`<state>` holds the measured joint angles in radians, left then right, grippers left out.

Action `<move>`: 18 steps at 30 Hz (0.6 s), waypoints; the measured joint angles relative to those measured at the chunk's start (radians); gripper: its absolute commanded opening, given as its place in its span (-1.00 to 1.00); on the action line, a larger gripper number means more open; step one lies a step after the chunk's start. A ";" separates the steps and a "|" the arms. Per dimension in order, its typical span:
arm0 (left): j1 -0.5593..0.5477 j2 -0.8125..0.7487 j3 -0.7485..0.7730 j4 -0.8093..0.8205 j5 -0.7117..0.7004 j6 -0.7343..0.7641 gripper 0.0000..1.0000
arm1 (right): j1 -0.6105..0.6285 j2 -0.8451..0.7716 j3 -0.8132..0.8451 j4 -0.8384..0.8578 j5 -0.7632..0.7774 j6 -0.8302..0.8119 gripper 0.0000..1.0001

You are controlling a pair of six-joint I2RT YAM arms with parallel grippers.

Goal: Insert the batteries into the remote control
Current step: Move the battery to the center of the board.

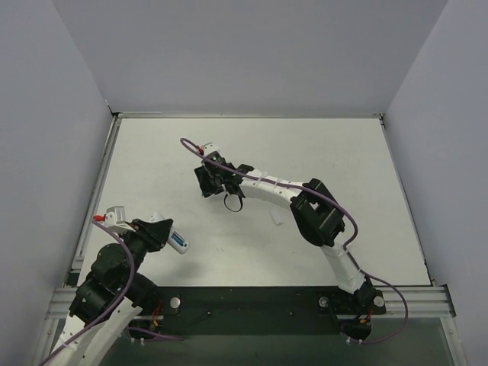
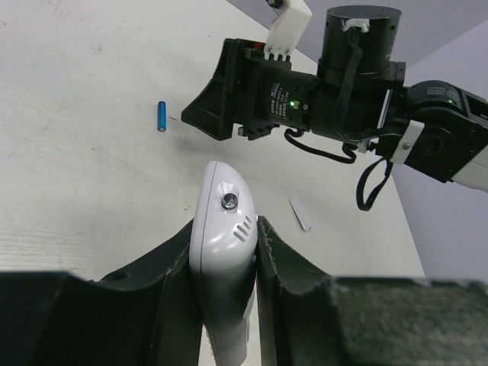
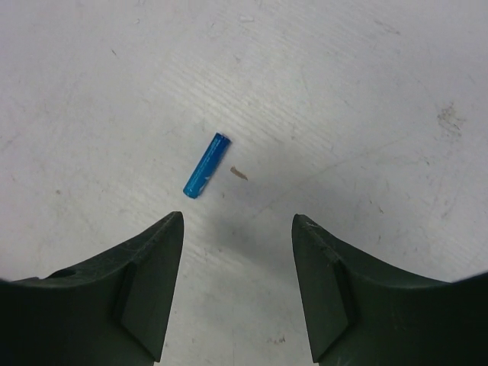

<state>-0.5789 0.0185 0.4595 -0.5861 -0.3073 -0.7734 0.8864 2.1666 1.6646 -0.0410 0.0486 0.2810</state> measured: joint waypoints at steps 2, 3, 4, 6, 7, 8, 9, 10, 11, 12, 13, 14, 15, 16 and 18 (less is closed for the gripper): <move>0.000 -0.006 0.003 -0.018 0.000 0.002 -1.00 | 0.005 0.057 0.054 0.001 0.021 0.001 0.02; 0.000 -0.007 0.003 -0.026 0.001 0.002 -1.00 | 0.009 0.079 0.076 0.001 0.027 0.003 0.00; 0.000 -0.007 0.003 -0.032 0.001 0.002 -1.00 | 0.012 0.101 0.098 0.000 0.035 0.003 -0.01; 0.000 -0.008 0.003 -0.045 0.005 0.002 -1.00 | 0.018 0.137 0.137 0.002 0.045 0.003 -0.04; 0.000 -0.008 0.003 -0.050 0.008 0.002 -1.00 | 0.021 0.153 0.157 0.000 0.050 0.002 -0.06; 0.000 -0.008 0.003 -0.053 0.011 0.002 -1.00 | 0.024 0.168 0.175 0.000 0.054 -0.001 -0.07; 0.000 -0.008 0.003 -0.055 0.014 0.002 -1.00 | 0.026 0.183 0.195 0.000 0.058 -0.004 -0.10; 0.000 -0.009 0.003 -0.056 0.018 0.002 -1.00 | 0.030 0.197 0.216 -0.001 0.061 -0.008 -0.16; 0.000 -0.009 0.003 -0.058 0.023 0.002 -1.00 | 0.031 0.211 0.236 -0.004 0.066 -0.014 -0.18; 0.000 -0.009 0.003 -0.060 0.026 0.001 -1.00 | 0.035 0.224 0.254 -0.007 0.071 -0.018 -0.20; 0.000 -0.009 0.003 -0.061 0.028 0.000 -1.00 | 0.038 0.235 0.269 -0.009 0.077 -0.021 -0.21; 0.000 -0.009 0.003 -0.063 0.030 0.000 -1.00 | 0.040 0.244 0.276 -0.010 0.080 -0.021 -0.21; 0.000 -0.009 0.003 -0.063 0.033 0.000 -1.00 | 0.044 0.251 0.283 -0.016 0.086 -0.021 -0.22; 0.000 -0.009 0.003 -0.063 0.035 -0.001 -1.00 | 0.045 0.255 0.285 -0.020 0.089 -0.021 -0.22; 0.000 -0.009 0.003 -0.064 0.040 -0.001 -1.00 | 0.051 0.265 0.285 -0.037 0.108 -0.023 -0.26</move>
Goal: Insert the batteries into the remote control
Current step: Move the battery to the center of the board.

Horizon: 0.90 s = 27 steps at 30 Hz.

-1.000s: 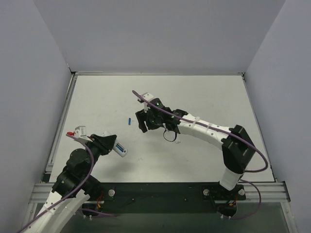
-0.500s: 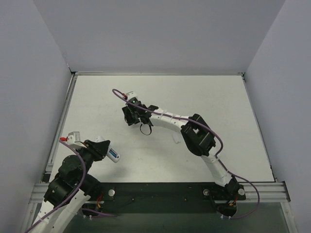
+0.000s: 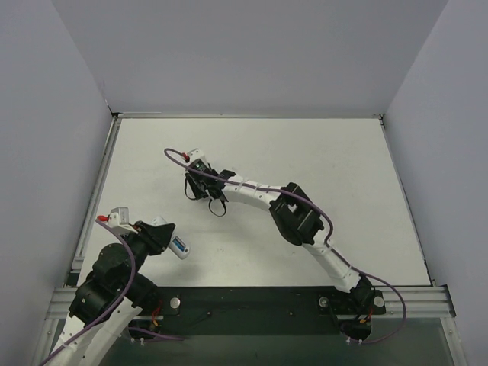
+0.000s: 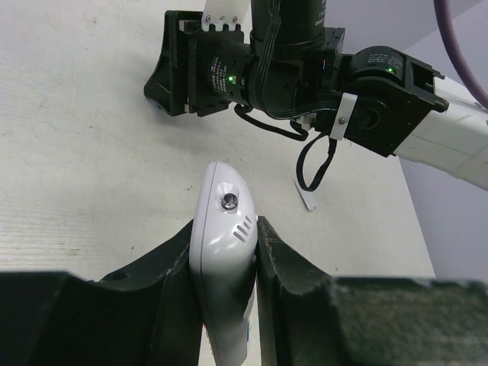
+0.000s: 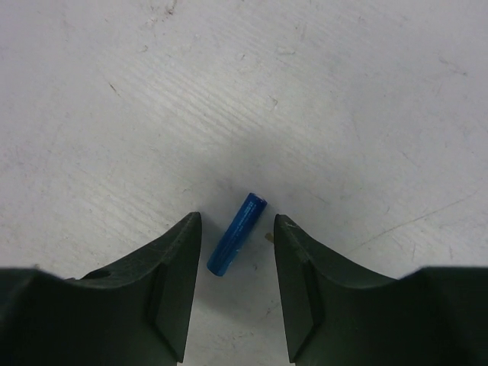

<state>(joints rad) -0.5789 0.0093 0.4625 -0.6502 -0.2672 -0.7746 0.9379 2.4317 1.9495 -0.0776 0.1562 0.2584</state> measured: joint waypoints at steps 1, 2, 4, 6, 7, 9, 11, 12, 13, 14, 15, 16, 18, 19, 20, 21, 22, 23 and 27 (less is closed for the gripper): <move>0.000 0.000 0.000 -0.002 0.003 0.000 -1.00 | 0.001 0.004 0.000 -0.005 0.011 0.000 -0.35; 0.000 0.000 0.000 -0.003 0.006 0.000 -1.00 | 0.004 0.004 -0.001 -0.006 0.018 -0.003 -0.44; 0.000 0.000 0.000 -0.005 0.012 -0.002 -1.00 | 0.006 0.003 -0.006 -0.007 0.032 -0.002 -0.70; 0.000 0.000 0.000 -0.004 0.018 -0.004 -1.00 | 0.007 -0.003 -0.023 0.010 0.042 -0.006 -0.84; 0.000 0.000 0.000 -0.004 0.022 -0.006 -1.00 | 0.009 -0.015 -0.049 0.026 0.047 -0.004 -0.94; 0.000 0.000 -0.001 -0.001 0.032 -0.008 -1.00 | 0.012 -0.048 -0.107 0.045 0.054 -0.009 -1.00; 0.000 0.000 -0.006 0.009 0.042 -0.010 -1.00 | 0.013 -0.108 -0.203 0.061 0.054 -0.013 -1.00; 0.000 0.000 -0.011 0.012 0.047 -0.012 -1.00 | 0.013 -0.134 -0.240 0.060 0.054 -0.014 -1.00; 0.000 -0.001 -0.016 0.015 0.052 -0.015 -1.00 | 0.013 -0.166 -0.290 0.063 0.051 -0.016 -1.00; 0.000 -0.001 -0.023 0.020 0.060 -0.018 -1.00 | 0.013 -0.202 -0.343 0.066 0.045 -0.017 -1.00; 0.000 -0.002 -0.031 0.027 0.067 -0.022 -1.00 | 0.013 -0.239 -0.394 0.058 0.036 -0.019 -1.00; 0.000 -0.002 -0.039 0.033 0.072 -0.025 -1.00 | 0.012 -0.276 -0.444 0.049 0.022 -0.021 -1.00; 0.000 -0.002 -0.063 0.055 0.092 -0.033 -1.00 | 0.012 -0.349 -0.531 0.014 -0.011 -0.025 -1.00; 0.000 -0.002 -0.076 0.070 0.103 -0.036 -1.00 | 0.011 -0.383 -0.570 -0.006 -0.029 -0.026 -1.00; 0.000 -0.002 -0.089 0.085 0.114 -0.042 -1.00 | 0.010 -0.417 -0.608 -0.027 -0.048 -0.027 -1.00; 0.000 -0.002 -0.104 0.101 0.124 -0.048 -1.00 | 0.010 -0.451 -0.644 -0.053 -0.066 -0.027 -1.00; 0.000 -0.002 -0.122 0.124 0.138 -0.056 -1.00 | 0.010 -0.481 -0.676 -0.080 -0.082 -0.027 -1.00; 0.000 -0.002 -0.134 0.137 0.146 -0.061 -1.00 | 0.010 -0.504 -0.700 -0.097 -0.096 -0.027 -1.00; 0.000 -0.002 -0.174 0.200 0.184 -0.084 -1.00 | 0.010 -0.609 -0.821 -0.172 -0.150 -0.019 -0.98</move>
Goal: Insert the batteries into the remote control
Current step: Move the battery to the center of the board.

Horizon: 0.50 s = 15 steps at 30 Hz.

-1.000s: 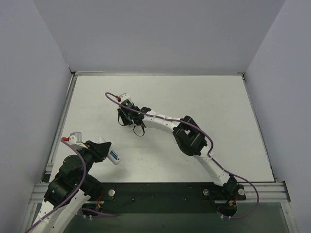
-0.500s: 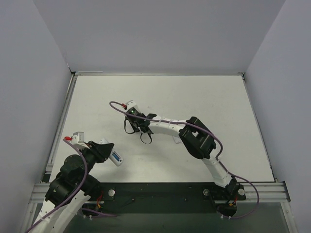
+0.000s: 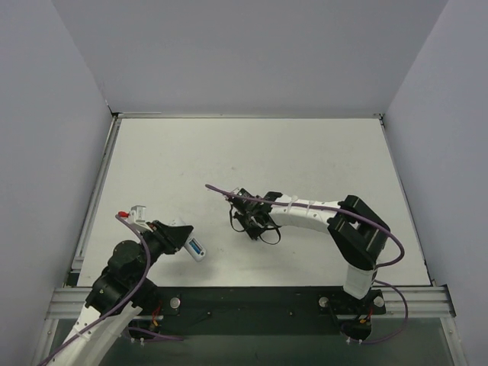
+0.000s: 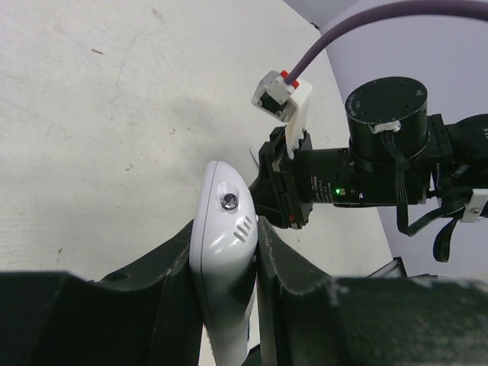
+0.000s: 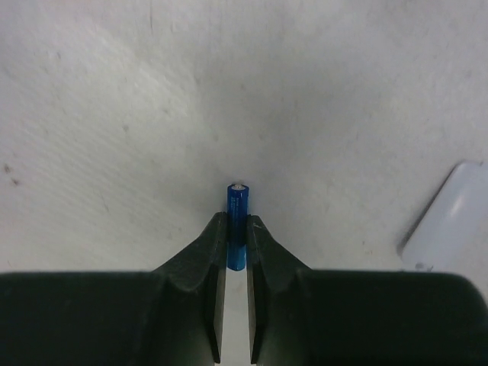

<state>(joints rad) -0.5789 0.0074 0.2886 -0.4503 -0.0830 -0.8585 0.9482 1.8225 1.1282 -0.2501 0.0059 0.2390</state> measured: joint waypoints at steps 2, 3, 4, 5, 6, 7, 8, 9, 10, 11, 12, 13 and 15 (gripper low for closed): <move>0.000 0.002 -0.011 0.031 0.016 -0.006 -1.00 | 0.001 -0.035 -0.039 -0.042 -0.015 0.006 -0.92; 0.000 0.007 -0.016 0.050 0.024 -0.010 -1.00 | 0.001 -0.048 -0.052 -0.060 -0.021 0.009 -0.87; 0.000 0.015 -0.019 0.068 0.033 -0.014 -1.00 | 0.001 -0.056 -0.060 -0.078 -0.025 0.011 -0.84; 0.000 0.022 -0.024 0.084 0.039 -0.018 -1.00 | 0.001 -0.060 -0.064 -0.097 -0.029 0.015 -0.81; 0.000 0.031 -0.030 0.105 0.045 -0.022 -1.00 | 0.002 -0.061 -0.066 -0.112 -0.031 0.018 -0.75; 0.000 0.041 -0.037 0.125 0.051 -0.026 -1.00 | 0.002 -0.061 -0.066 -0.125 -0.033 0.019 -0.72; 0.000 0.051 -0.045 0.144 0.059 -0.031 -1.00 | 0.002 -0.061 -0.066 -0.135 -0.034 0.021 -0.69; 0.000 0.061 -0.053 0.161 0.068 -0.035 -1.00 | 0.002 -0.061 -0.066 -0.146 -0.035 0.022 -0.64; 0.000 0.070 -0.060 0.176 0.078 -0.040 -1.00 | 0.002 -0.060 -0.066 -0.158 -0.036 0.023 -0.63; 0.000 0.079 -0.066 0.186 0.086 -0.045 -1.00 | 0.002 -0.058 -0.066 -0.167 -0.037 0.022 -0.63; 0.000 0.086 -0.070 0.194 0.093 -0.048 -1.00 | 0.002 -0.055 -0.065 -0.177 -0.037 0.022 -0.62; 0.000 0.092 -0.072 0.200 0.100 -0.050 -1.00 | 0.002 -0.049 -0.058 -0.191 -0.038 0.022 -0.61; 0.000 0.096 -0.076 0.212 0.111 -0.053 -1.00 | 0.002 -0.035 -0.040 -0.205 -0.038 0.021 -0.62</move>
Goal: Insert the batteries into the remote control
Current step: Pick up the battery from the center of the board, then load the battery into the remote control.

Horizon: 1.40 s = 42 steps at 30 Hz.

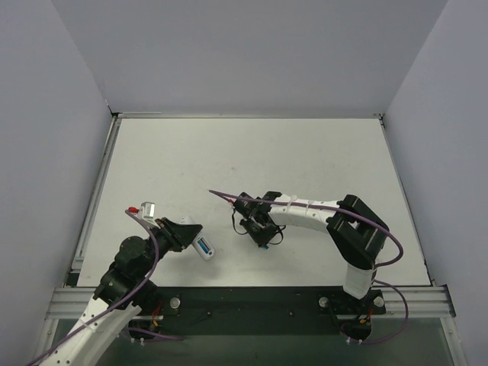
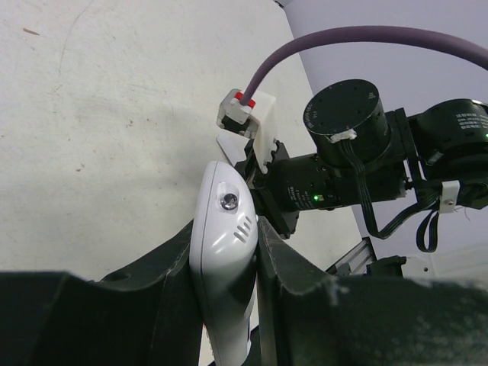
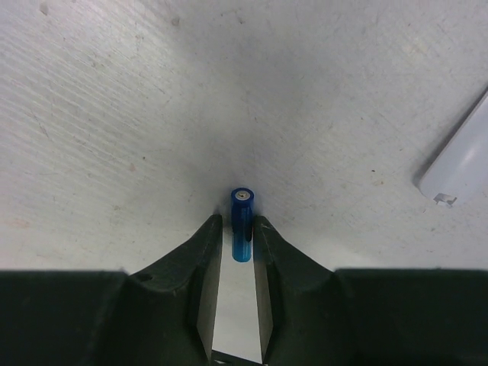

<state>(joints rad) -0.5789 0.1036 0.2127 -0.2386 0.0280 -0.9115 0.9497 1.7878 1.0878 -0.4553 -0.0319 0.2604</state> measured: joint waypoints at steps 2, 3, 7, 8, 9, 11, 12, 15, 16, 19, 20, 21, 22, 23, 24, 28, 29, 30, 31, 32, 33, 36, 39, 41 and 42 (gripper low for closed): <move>0.000 -0.002 -0.003 0.014 0.009 -0.002 -1.00 | -0.001 0.017 0.021 -0.013 -0.002 0.000 -0.61; 0.000 -0.003 -0.004 0.018 0.012 -0.003 -1.00 | -0.002 0.026 0.032 -0.020 -0.003 0.000 -0.62; 0.000 -0.011 -0.016 0.028 0.023 -0.012 -1.00 | -0.008 0.050 0.064 -0.034 -0.008 0.000 -0.61; 0.000 -0.012 -0.020 0.030 0.025 -0.014 -1.00 | -0.009 0.055 0.069 -0.037 -0.010 0.000 -0.62; 0.000 -0.012 -0.024 0.031 0.028 -0.017 -1.00 | -0.010 0.057 0.074 -0.042 -0.011 0.000 -0.67; 0.000 -0.012 -0.031 0.035 0.034 -0.021 -1.00 | -0.012 0.060 0.078 -0.044 -0.014 0.000 -0.79; 0.000 -0.011 -0.033 0.036 0.037 -0.022 -1.00 | -0.013 0.061 0.078 -0.044 -0.018 0.000 -0.96; 0.000 -0.011 -0.038 0.045 0.043 -0.027 -1.00 | -0.013 0.062 0.082 -0.050 -0.021 -0.004 -1.00; 0.000 -0.010 -0.040 0.050 0.046 -0.029 -1.00 | -0.014 0.062 0.084 -0.050 -0.021 -0.003 -1.00; 0.000 -0.010 -0.056 0.084 0.058 -0.040 -1.00 | -0.014 0.060 0.084 -0.050 -0.021 -0.008 -1.00; 0.000 -0.009 -0.063 0.093 0.061 -0.047 -1.00 | -0.014 0.055 0.084 -0.050 -0.020 -0.010 -1.00; 0.000 -0.007 -0.072 0.105 0.064 -0.051 -1.00 | -0.014 0.047 0.084 -0.051 -0.019 -0.011 -1.00; 0.000 -0.003 -0.080 0.114 0.067 -0.056 -1.00 | -0.014 0.032 0.083 -0.050 -0.017 -0.014 -1.00; 0.000 0.003 -0.089 0.125 0.071 -0.062 -1.00 | -0.013 0.009 0.083 -0.051 -0.014 -0.015 -1.00; 0.000 0.008 -0.096 0.136 0.075 -0.069 -1.00 | -0.012 -0.026 0.083 -0.050 -0.011 -0.018 -1.00; 0.000 0.026 -0.113 0.192 0.088 -0.093 -1.00 | -0.002 -0.220 0.084 -0.025 -0.006 -0.018 -1.00; 0.000 0.029 -0.116 0.206 0.090 -0.099 -1.00 | 0.003 -0.273 0.084 -0.010 -0.004 -0.018 -1.00; 0.000 0.032 -0.118 0.224 0.092 -0.104 -1.00 | 0.010 -0.315 0.084 0.004 -0.002 -0.018 -1.00; 0.000 0.036 -0.122 0.245 0.093 -0.109 -1.00 | 0.021 -0.365 0.083 0.026 0.001 -0.018 -1.00; 0.000 0.040 -0.124 0.261 0.096 -0.117 -1.00 | 0.032 -0.406 0.083 0.048 0.002 -0.018 -1.00; 0.000 0.043 -0.128 0.278 0.098 -0.124 -1.00 | 0.053 -0.455 0.076 0.086 0.002 -0.017 -1.00; 0.000 0.056 -0.144 0.335 0.104 -0.146 -1.00 | 0.110 -0.547 0.035 0.190 0.005 -0.018 -1.00; 0.000 0.076 -0.159 0.380 0.109 -0.167 -1.00 | 0.163 -0.588 -0.007 0.286 0.001 -0.026 -1.00; 0.000 0.098 -0.163 0.411 0.114 -0.183 -1.00 | 0.193 -0.589 -0.031 0.343 0.000 -0.033 -1.00; 0.000 0.108 -0.164 0.426 0.116 -0.188 -1.00 | 0.204 -0.586 -0.041 0.364 -0.001 -0.037 -1.00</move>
<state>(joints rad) -0.5789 0.2111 0.0486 0.1875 0.1444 -1.1000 1.1538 1.2018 1.0466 -0.0910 -0.0330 0.2237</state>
